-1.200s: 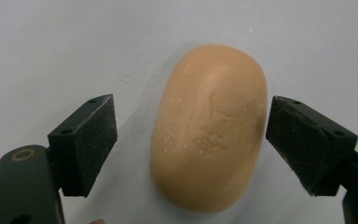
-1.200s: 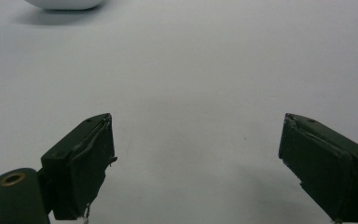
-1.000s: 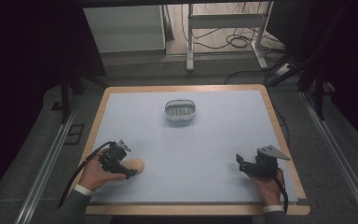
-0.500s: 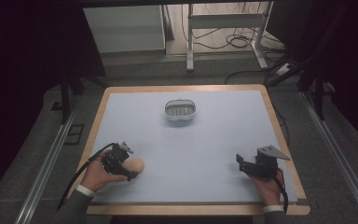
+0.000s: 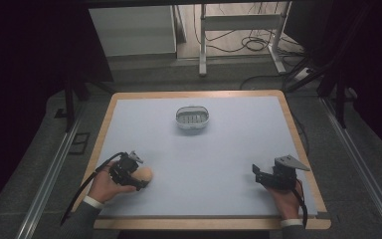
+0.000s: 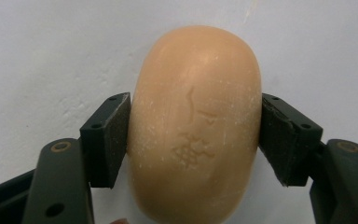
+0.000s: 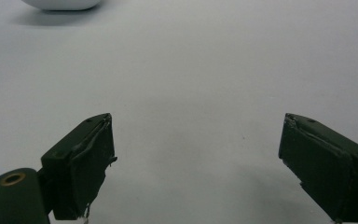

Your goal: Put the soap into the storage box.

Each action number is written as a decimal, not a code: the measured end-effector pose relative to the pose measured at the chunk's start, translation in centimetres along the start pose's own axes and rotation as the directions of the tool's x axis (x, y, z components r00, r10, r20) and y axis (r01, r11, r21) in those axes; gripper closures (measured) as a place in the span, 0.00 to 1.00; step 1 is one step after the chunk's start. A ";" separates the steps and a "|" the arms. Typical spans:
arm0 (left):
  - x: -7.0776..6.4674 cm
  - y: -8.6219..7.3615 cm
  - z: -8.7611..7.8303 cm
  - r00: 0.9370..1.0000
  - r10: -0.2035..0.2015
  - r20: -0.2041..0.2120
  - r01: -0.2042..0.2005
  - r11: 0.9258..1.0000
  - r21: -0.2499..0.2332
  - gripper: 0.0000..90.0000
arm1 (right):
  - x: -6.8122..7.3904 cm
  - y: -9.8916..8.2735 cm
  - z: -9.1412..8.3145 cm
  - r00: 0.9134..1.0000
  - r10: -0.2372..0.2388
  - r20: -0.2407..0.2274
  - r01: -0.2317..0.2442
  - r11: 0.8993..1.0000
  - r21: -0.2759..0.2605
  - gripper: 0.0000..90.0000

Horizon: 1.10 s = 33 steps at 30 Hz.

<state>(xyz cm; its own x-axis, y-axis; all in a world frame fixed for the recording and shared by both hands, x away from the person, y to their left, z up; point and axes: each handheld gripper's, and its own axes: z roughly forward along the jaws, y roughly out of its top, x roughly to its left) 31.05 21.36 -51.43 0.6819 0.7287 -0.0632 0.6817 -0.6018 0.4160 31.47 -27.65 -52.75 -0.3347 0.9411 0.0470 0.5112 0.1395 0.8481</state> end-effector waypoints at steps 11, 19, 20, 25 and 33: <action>0.5 0.7 -1.2 1.000 -0.002 0.009 0.002 1.000 -0.027 0.35 | 0.0 0.0 0.0 1.000 0.002 0.001 -0.002 1.000 0.000 0.12; 0.6 1.0 -1.4 1.000 0.003 0.012 -0.002 1.000 -0.029 0.35 | 0.0 0.0 0.0 1.000 0.004 0.002 -0.004 1.000 0.001 0.12; 0.6 1.1 -1.5 1.000 0.005 0.013 -0.005 1.000 -0.031 0.35 | 0.0 0.0 0.0 1.000 0.004 0.003 -0.004 1.000 0.000 0.12; 0.6 1.3 -1.7 1.000 0.010 0.011 -0.009 0.999 -0.035 0.35 | 0.0 0.0 0.0 1.000 0.005 0.003 -0.005 1.000 0.002 0.12; 0.7 1.7 -1.7 1.000 0.012 0.011 -0.011 0.999 -0.041 0.35 | -0.1 0.0 0.0 1.000 0.007 0.002 -0.007 1.000 0.003 0.12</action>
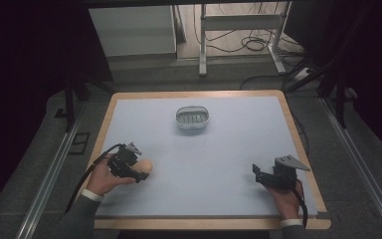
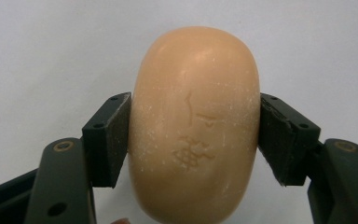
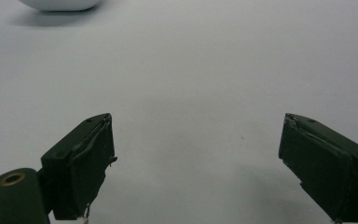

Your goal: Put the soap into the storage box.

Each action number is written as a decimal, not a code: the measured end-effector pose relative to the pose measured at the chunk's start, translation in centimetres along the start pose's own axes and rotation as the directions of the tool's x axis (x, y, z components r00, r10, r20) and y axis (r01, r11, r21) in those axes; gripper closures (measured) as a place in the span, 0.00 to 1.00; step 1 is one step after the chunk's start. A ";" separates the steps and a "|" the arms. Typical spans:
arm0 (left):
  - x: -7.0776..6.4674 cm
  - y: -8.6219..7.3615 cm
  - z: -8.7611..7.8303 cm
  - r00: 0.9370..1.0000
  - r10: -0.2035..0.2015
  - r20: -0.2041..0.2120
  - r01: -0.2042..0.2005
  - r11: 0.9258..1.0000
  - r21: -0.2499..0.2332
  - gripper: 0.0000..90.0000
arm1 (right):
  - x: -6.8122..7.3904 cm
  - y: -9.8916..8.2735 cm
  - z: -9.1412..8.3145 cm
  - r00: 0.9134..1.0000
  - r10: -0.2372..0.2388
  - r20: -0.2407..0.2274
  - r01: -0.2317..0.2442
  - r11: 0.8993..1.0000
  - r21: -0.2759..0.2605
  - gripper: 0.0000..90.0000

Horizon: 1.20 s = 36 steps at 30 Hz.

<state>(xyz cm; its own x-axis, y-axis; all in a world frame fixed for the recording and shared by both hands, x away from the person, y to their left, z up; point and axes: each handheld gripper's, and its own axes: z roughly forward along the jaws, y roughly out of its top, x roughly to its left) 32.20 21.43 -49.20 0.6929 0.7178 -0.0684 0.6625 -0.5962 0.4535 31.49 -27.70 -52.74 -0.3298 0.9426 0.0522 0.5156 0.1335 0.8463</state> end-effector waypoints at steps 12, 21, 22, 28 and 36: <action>0.0 0.7 -0.3 1.000 0.005 -0.004 -0.005 1.000 -0.012 0.35 | 0.0 0.0 0.0 1.000 0.000 0.002 0.000 1.000 -0.001 0.12; 0.2 1.7 -0.6 1.000 0.005 0.006 -0.005 1.000 -0.022 0.35 | -0.1 0.0 0.0 1.000 0.009 0.004 -0.009 1.000 -0.006 0.12; 0.2 1.9 -0.7 1.000 0.009 0.004 -0.009 1.000 -0.027 0.35 | -0.2 0.0 -0.1 1.000 0.015 0.004 -0.015 1.000 -0.007 0.12; 0.1 2.6 -0.5 1.000 0.019 0.003 -0.019 0.999 -0.030 0.35 | -0.1 0.0 0.0 1.000 0.007 0.004 -0.007 1.000 -0.005 0.12; 0.1 3.3 -0.1 1.000 0.022 0.006 -0.022 0.999 -0.028 0.35 | -0.1 0.0 0.0 1.000 0.003 0.004 -0.003 1.000 -0.002 0.12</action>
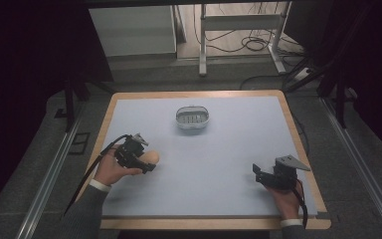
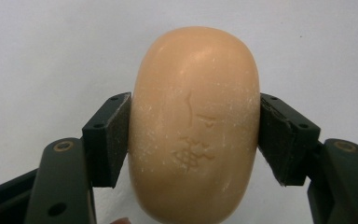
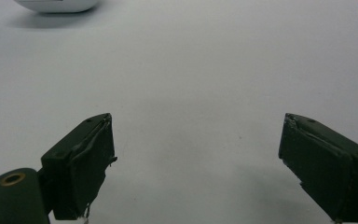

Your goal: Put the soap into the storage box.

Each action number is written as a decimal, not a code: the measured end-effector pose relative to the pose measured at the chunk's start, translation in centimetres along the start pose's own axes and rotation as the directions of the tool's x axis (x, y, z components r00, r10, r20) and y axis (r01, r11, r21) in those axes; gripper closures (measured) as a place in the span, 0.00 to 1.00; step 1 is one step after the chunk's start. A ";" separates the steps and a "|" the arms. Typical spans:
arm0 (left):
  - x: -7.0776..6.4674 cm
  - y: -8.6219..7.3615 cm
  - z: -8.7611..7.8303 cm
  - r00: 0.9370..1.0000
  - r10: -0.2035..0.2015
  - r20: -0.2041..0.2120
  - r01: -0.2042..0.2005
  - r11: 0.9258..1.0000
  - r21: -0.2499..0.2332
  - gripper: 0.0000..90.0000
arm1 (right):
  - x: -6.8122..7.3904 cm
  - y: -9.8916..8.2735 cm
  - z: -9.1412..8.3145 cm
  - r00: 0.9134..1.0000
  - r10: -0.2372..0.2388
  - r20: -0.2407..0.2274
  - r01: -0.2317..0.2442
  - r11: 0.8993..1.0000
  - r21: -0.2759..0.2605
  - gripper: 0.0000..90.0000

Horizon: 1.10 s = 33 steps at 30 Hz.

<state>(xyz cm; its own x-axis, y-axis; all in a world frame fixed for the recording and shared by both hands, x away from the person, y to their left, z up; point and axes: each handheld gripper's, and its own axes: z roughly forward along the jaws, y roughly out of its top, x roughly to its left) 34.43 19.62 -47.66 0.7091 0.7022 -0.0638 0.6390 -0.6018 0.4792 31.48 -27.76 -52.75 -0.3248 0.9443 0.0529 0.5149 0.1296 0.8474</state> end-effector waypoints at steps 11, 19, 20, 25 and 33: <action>0.0 1.0 -0.3 1.000 0.006 -0.004 -0.006 1.000 -0.014 0.35 | 0.0 0.0 0.0 1.000 -0.003 0.002 0.003 1.000 0.000 0.12; 0.4 1.2 -0.4 1.000 0.003 -0.010 -0.004 1.000 -0.014 0.35 | 0.1 0.0 0.0 1.000 -0.004 0.005 0.004 1.000 0.001 0.12; 0.4 1.3 -0.4 1.000 0.000 -0.010 0.000 1.000 -0.014 0.35 | 0.1 0.0 0.0 1.000 -0.004 0.005 0.004 1.000 0.002 0.12; 0.6 1.6 -0.4 1.000 0.000 -0.013 0.000 1.000 -0.017 0.36 | 0.1 0.0 0.0 1.000 -0.004 0.007 0.004 1.000 0.002 0.12; 0.7 2.2 -0.3 1.000 -0.003 -0.014 0.003 1.000 -0.017 0.36 | 0.1 0.0 0.0 1.000 -0.003 0.006 0.003 1.000 0.000 0.12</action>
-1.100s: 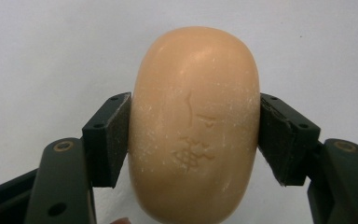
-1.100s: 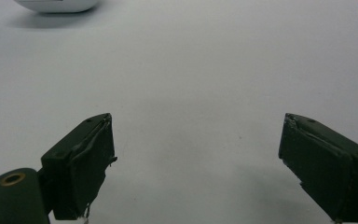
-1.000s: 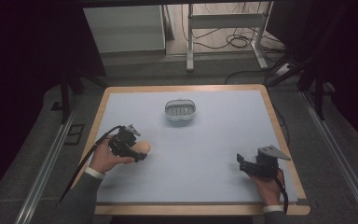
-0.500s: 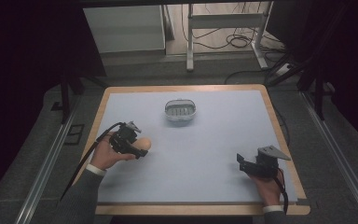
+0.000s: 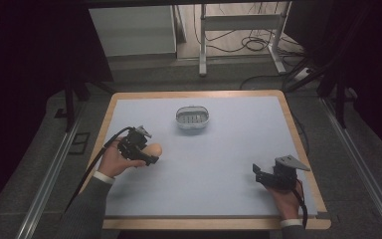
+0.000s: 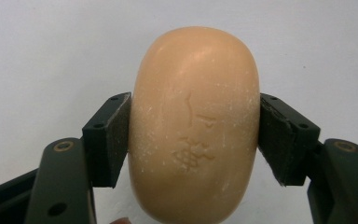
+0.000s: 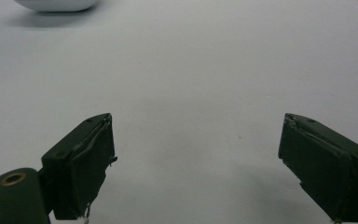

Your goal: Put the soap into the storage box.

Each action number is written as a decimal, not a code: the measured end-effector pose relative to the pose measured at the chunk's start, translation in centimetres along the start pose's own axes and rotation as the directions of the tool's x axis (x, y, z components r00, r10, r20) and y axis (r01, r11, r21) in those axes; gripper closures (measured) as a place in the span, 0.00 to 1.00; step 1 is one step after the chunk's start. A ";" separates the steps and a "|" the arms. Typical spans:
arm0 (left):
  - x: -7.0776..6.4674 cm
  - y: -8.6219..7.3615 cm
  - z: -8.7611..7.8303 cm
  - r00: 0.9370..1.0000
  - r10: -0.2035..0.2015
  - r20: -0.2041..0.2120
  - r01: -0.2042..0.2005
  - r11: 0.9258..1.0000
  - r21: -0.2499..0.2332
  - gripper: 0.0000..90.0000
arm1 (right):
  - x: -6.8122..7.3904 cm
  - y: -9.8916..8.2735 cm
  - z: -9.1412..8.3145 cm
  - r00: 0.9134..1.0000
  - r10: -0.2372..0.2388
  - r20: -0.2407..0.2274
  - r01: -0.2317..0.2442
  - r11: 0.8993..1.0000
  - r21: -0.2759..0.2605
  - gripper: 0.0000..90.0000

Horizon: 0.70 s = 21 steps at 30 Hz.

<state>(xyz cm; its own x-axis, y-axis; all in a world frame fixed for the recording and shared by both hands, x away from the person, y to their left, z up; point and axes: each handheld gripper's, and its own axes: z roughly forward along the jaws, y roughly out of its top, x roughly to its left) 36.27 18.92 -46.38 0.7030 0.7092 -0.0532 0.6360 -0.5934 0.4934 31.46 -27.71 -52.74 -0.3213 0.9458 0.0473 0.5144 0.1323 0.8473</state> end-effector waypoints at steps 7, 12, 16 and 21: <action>0.2 0.9 0.1 1.000 0.003 -0.002 -0.003 1.000 0.001 0.36 | 0.0 0.0 0.0 1.000 0.001 0.001 -0.001 1.000 -0.001 0.12; 0.6 1.4 0.3 1.000 -0.005 -0.003 0.005 1.000 -0.004 0.36 | 0.0 0.0 0.0 1.000 0.000 0.003 0.000 1.000 0.001 0.12; 0.9 1.9 0.4 1.000 -0.008 -0.003 0.008 1.000 -0.003 0.36 | 0.0 0.0 0.0 1.000 0.001 0.004 -0.001 1.000 0.001 0.12; 1.0 2.5 0.5 1.000 -0.007 0.003 0.007 1.000 -0.006 0.36 | 0.0 0.0 0.0 1.000 0.000 0.004 0.000 1.000 -0.003 0.12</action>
<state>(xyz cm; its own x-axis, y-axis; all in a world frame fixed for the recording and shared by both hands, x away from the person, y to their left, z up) 38.72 17.97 -45.60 0.6995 0.7122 -0.0587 0.6387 -0.5862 0.4985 31.44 -27.72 -52.74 -0.3177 0.9471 0.0452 0.5123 0.1314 0.8487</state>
